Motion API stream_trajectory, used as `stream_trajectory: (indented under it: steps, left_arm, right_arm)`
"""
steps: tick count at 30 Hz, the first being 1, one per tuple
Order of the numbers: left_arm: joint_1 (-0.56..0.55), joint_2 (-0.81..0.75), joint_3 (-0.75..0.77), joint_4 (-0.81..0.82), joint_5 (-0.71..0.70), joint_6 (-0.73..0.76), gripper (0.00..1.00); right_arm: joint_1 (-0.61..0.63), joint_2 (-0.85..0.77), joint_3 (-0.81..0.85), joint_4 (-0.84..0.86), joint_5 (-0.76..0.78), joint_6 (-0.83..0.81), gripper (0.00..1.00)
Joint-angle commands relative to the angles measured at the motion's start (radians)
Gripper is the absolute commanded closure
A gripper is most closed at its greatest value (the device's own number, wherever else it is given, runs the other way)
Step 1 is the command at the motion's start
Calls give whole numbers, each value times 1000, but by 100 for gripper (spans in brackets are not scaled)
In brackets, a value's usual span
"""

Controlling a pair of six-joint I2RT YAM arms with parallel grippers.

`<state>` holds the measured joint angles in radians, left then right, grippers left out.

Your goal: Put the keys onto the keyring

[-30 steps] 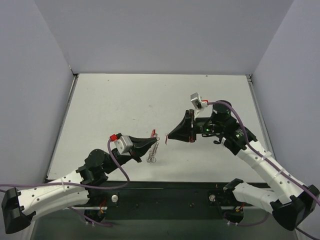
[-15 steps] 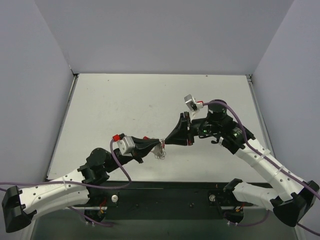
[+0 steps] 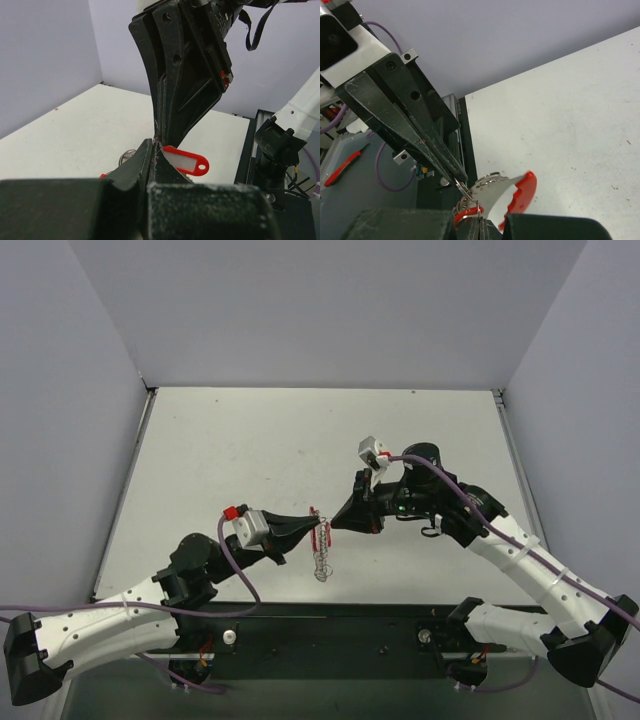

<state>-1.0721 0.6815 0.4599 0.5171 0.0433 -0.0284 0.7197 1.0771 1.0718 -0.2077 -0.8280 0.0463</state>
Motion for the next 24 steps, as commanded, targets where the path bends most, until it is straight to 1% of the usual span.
stream_trajectory:
  steps: [1, 9, 12, 13, 17, 24]
  left_arm:
    - [-3, -2, 65, 6, 23, 5, 100]
    - [-3, 13, 68, -8, -25, 4, 100]
    - [-3, 12, 65, -8, -36, 1, 100]
    - [-3, 12, 65, -9, -58, 1, 100]
    - [-3, 12, 71, -32, -46, 8, 100]
    - [-3, 33, 75, -42, -68, 8, 100]
  right_arm:
    - [12, -11, 51, -6, 46, -37, 100]
    - [20, -32, 47, 2, 9, -37, 100]
    - [21, -42, 43, 4, -3, -72, 100]
    - [21, -49, 42, 4, -5, -75, 100]
    - [21, -63, 36, 8, 23, -77, 100]
    - [21, -60, 40, 8, 3, -74, 100]
